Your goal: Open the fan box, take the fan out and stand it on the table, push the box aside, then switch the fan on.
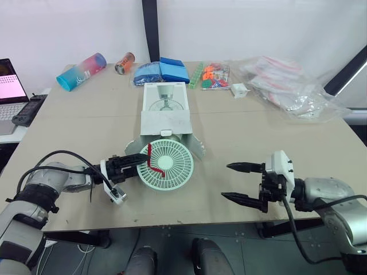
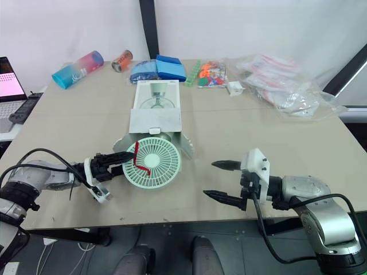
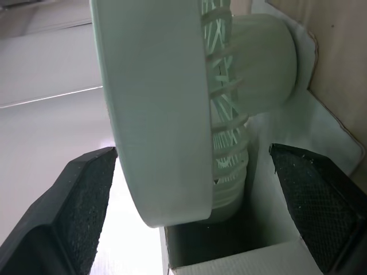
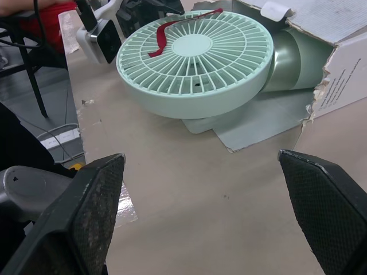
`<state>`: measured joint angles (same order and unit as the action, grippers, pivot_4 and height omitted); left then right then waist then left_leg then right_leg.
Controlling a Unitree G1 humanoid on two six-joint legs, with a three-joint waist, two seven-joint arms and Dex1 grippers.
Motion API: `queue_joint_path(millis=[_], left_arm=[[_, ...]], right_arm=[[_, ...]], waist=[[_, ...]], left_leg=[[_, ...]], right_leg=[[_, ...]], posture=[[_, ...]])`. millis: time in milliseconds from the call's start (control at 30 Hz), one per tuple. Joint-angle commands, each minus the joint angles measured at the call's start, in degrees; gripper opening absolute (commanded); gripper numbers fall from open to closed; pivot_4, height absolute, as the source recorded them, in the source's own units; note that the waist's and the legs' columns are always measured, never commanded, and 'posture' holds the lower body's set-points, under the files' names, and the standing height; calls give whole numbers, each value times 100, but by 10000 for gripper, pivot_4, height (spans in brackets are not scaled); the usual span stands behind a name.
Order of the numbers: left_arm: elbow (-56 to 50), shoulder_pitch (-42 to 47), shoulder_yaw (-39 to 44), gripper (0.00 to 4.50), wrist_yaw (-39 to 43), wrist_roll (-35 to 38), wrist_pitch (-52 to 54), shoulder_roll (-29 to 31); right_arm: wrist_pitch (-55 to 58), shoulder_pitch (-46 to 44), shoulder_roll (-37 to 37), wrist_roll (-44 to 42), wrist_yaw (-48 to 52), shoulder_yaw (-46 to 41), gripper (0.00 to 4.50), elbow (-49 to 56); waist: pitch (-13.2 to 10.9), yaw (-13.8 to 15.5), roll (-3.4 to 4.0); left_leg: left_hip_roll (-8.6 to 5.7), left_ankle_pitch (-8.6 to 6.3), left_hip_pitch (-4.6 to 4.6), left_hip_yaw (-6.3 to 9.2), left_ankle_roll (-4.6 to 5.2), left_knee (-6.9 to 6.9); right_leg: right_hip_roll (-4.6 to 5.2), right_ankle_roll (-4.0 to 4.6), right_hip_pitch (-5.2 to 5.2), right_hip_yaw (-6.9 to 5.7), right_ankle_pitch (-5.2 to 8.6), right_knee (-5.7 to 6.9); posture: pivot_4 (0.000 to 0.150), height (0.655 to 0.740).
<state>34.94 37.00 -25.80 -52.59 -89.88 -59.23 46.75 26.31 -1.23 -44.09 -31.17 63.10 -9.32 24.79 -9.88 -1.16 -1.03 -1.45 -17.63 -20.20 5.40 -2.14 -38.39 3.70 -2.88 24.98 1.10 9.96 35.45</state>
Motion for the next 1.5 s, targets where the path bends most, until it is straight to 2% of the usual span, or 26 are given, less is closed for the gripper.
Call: queue_joint_path(millis=[33,133,167,233,300,333,967,1167,1300,1333,1367,1500], left_arm=[[225,357,-503,45000,-513,87,259,62],[334,472,-705,45000,-639,155,363,37],[374,508,-751,40116,-654,188,375,16],[403,547,-809,36176,-652,250,390,-23],[454,584,-888,27668,-612,357,386,-56],[480,599,-940,25131,-593,404,382,-63],[-107,146,-1083,25131,-25,1424,162,313],[-796,-222,-821,25131,415,1975,-71,703],[-1123,-457,-744,25131,603,2028,-81,853],[-1141,-489,-750,21279,633,1997,-57,864],[-1120,-498,-751,19864,662,1992,-44,850],[-1156,-488,-701,19521,778,2044,-21,812]], right_arm=[[-127,36,-88,-34,-60,-88,43723,238],[-168,59,-95,-14,-86,-82,43723,214],[-179,72,-94,-11,-93,-80,45000,214],[-202,108,-87,-9,-107,-79,45000,223],[-225,119,-74,1,-132,-60,45000,217],[-233,118,-67,2,-142,-51,45000,214],[-500,-121,-39,150,-132,256,45000,-81],[-592,-148,-51,226,-76,337,45000,-160],[-640,-165,-37,250,-71,396,45000,-220],[-645,-165,-29,256,-79,416,45000,-223],[-651,-163,-20,269,-84,436,45000,-227],[-643,-151,-18,279,-93,470,45000,-210]], waist=[[0,0,-1],[0,-2,-1],[0,-2,-2],[0,-1,-3],[1,1,-4],[1,1,-4],[3,0,-7],[4,-6,-8],[5,-3,-9],[7,-3,-10],[7,-3,-11],[12,-3,-17]], left_leg=[[0,0,0,0,0,-1],[0,0,0,-1,0,-2],[0,0,0,0,0,-2],[0,0,0,0,0,-2],[-1,0,0,0,0,-3],[-1,0,-1,0,0,-3],[-1,0,1,-2,0,-8],[0,0,1,-4,0,-7],[0,0,2,-5,0,-8],[0,0,2,-5,0,-9],[0,0,3,-5,0,-10],[0,0,4,-5,0,-11]], right_leg=[[0,0,0,0,0,0],[0,0,0,0,0,2],[-1,0,0,0,0,3],[0,0,0,0,0,3],[0,-1,0,0,0,4],[0,0,0,0,0,4],[1,0,0,2,0,10],[1,0,3,2,0,11],[2,0,3,3,0,13],[2,0,1,3,0,14],[2,0,0,3,0,14],[1,0,-1,3,0,14]], posture=[[1500,7400],[1500,7400],[1500,7400],[1500,7400],[1500,7400],[1500,7400],[1500,7400],[1500,7400],[1500,7400],[1500,7400],[1500,7400],[1500,7400]])
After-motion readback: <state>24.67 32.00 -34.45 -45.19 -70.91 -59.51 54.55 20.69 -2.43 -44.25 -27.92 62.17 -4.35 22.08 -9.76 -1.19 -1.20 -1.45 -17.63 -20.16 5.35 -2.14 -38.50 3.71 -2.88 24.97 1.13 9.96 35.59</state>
